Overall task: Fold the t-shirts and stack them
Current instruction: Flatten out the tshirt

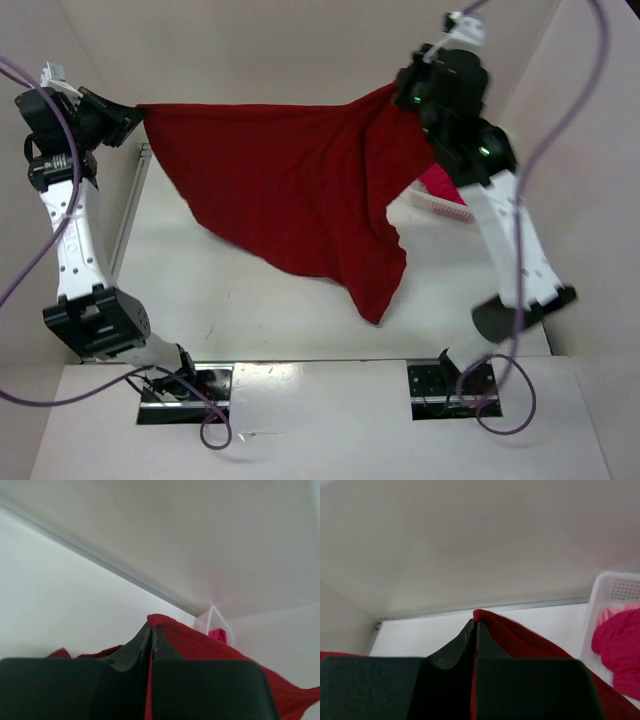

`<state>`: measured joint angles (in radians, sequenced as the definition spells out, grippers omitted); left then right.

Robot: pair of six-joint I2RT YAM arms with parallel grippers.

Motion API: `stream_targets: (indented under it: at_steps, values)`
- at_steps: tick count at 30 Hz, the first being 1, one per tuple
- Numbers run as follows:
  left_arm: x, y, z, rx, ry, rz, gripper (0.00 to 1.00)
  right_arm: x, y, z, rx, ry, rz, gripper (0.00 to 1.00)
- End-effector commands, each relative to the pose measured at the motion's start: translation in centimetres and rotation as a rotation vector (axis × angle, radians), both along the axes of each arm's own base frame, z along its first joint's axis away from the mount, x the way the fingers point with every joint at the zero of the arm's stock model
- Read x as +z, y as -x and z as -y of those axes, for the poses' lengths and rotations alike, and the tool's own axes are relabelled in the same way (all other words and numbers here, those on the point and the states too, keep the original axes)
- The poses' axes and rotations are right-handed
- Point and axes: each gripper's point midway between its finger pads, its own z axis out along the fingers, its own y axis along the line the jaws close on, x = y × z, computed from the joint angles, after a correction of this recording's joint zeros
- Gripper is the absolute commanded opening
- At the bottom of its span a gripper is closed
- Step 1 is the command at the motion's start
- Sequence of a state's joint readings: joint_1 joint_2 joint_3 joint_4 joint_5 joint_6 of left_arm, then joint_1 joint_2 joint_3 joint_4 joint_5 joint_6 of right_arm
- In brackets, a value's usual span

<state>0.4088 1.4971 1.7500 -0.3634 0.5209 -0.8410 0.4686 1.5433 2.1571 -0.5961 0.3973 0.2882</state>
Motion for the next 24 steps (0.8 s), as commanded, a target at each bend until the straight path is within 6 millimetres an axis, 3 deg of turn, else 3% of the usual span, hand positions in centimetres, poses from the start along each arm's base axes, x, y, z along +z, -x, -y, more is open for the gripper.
stream_targets:
  at_steps: [1, 2, 3, 5, 6, 8, 11, 12, 14, 16, 18, 20, 21, 22, 23, 24]
  values:
    - [2.0, -2.2, -3.3, 0.126, -0.052, 0.057, 0.02, 1.1, -5.1, -1.5, -0.024, 0.008, 0.055, 0.01]
    - [2.9, -2.8, -3.6, 0.127, -0.058, 0.071, 0.02, 1.3, -5.9, -1.8, -0.024, 0.007, 0.057, 0.01]
    - [3.5, -2.9, -3.6, 0.127, -0.062, 0.084, 0.02, 3.1, -6.7, -2.2, -0.025, -0.017, 0.105, 0.01]
    - [5.0, -3.0, -3.7, 0.127, -0.073, 0.112, 0.02, 4.4, -6.7, -2.2, -0.026, -0.024, 0.139, 0.01]
    - [7.2, -2.4, -3.4, 0.129, -0.080, 0.160, 0.02, 5.9, -6.2, -2.0, -0.027, -0.046, 0.182, 0.02]
    - [8.8, -2.0, -3.3, 0.141, -0.069, 0.187, 0.02, 9.0, -4.5, -1.4, -0.018, -0.098, 0.270, 0.02]
    - [12.9, -0.4, -2.4, 0.132, -0.084, 0.285, 0.02, 13.2, -1.1, -0.1, 0.002, -0.159, 0.382, 0.02]
    - [13.9, 0.2, -3.0, 0.149, -0.096, 0.307, 0.02, 14.4, 0.3, 0.6, -0.001, -0.164, 0.412, 0.02]
    - [16.1, 1.4, -3.5, 0.179, -0.119, 0.359, 0.02, 15.4, 1.5, 1.2, -0.004, -0.165, 0.436, 0.02]
    - [16.5, 1.7, -4.4, 0.213, -0.145, 0.370, 0.02, 15.9, 3.0, 2.0, -0.006, -0.159, 0.444, 0.02]
    - [14.9, 1.0, -4.6, 0.203, -0.155, 0.334, 0.02, 12.8, 1.6, 1.8, -0.028, -0.119, 0.349, 0.02]
    - [13.5, 0.9, -4.6, 0.190, -0.180, 0.311, 0.02, 8.1, 0.4, 1.1, -0.023, -0.067, 0.223, 0.02]
    - [10.8, 0.5, -4.8, 0.189, -0.176, 0.251, 0.02, 6.0, 0.1, 1.1, -0.030, -0.054, 0.176, 0.02]
    - [9.1, 0.6, -5.1, 0.200, -0.186, 0.209, 0.02, 1.0, 0.0, 1.0, -0.028, -0.020, 0.071, 0.02]
    - [6.9, 0.8, -5.9, 0.234, -0.225, 0.163, 0.02, -1.0, 0.1, 1.0, -0.027, -0.022, 0.043, 0.02]
    - [2.9, 1.7, -5.6, 0.238, -0.216, 0.104, 0.02, -6.5, 0.4, 0.9, -0.018, 0.016, -0.064, 0.02]
